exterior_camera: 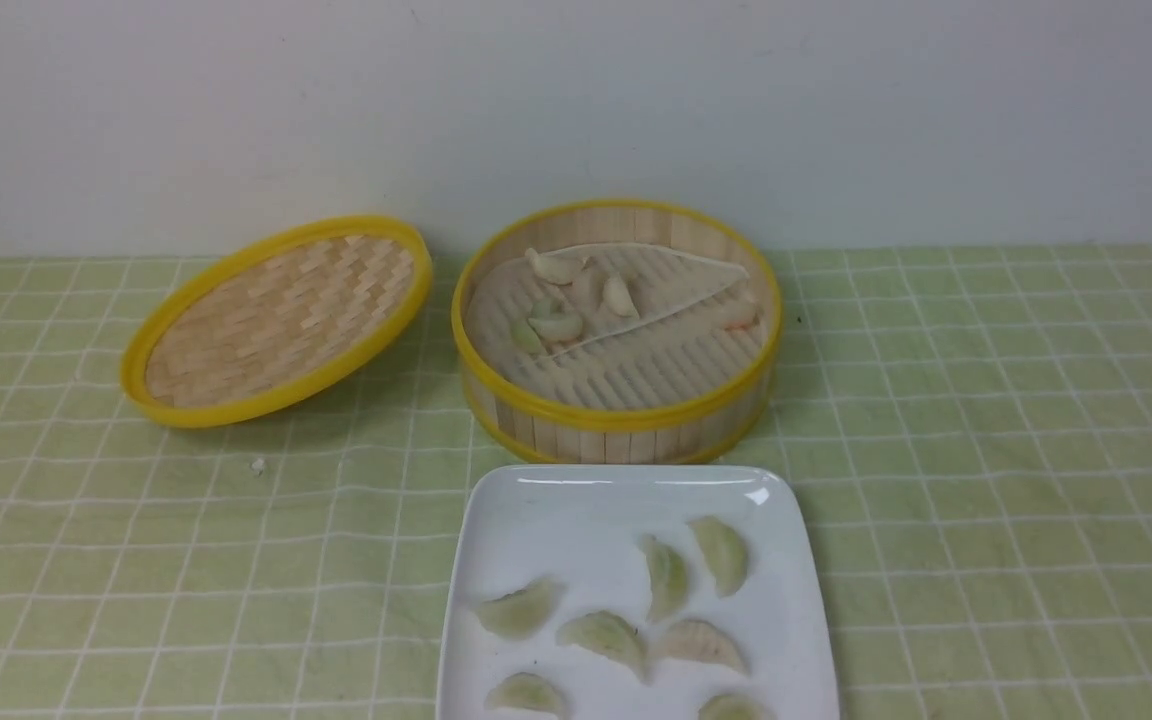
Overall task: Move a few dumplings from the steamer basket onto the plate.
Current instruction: Use the right arm to put the dumpling into the plate
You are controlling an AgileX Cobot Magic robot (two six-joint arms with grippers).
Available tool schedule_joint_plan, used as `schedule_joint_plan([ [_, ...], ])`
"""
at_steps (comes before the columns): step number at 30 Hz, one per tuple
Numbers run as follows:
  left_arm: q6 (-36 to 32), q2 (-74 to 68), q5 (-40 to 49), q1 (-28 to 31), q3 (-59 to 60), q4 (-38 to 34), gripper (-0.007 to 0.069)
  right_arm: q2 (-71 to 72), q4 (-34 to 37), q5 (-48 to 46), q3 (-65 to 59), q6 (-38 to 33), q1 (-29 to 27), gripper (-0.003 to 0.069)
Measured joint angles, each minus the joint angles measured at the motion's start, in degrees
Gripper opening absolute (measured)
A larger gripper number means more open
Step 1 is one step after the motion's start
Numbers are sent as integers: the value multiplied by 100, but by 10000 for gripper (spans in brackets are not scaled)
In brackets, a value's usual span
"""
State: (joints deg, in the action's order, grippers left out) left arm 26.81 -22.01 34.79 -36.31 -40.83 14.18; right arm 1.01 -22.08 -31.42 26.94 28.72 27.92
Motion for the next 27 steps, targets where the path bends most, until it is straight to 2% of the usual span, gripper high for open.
schedule_joint_plan([
  [6, -5, 28, 0, 0, 19, 21, -6, 0, 0, 0, 0, 0, 0, -15],
  [11, -88, 30, -84, 0, 125, 306, -6, 0, 0, 0, 0, 0, 0, -15],
  [15, -682, 224, -383, 252, 633, 245, -6, 0, 0, 0, 0, 0, 0, -15],
  [18, -1611, 566, -810, 886, 1403, -324, -6, 0, 0, -1, 0, 0, 0, -15],
  [21, -2548, 1131, -1460, 1787, 2370, -1031, -6, 0, 0, -1, 0, 0, 0, -15],
  [27, -3364, 1959, -2065, 3171, 3755, -1834, -6, 0, 0, -1, 0, 0, 0, -15],
])
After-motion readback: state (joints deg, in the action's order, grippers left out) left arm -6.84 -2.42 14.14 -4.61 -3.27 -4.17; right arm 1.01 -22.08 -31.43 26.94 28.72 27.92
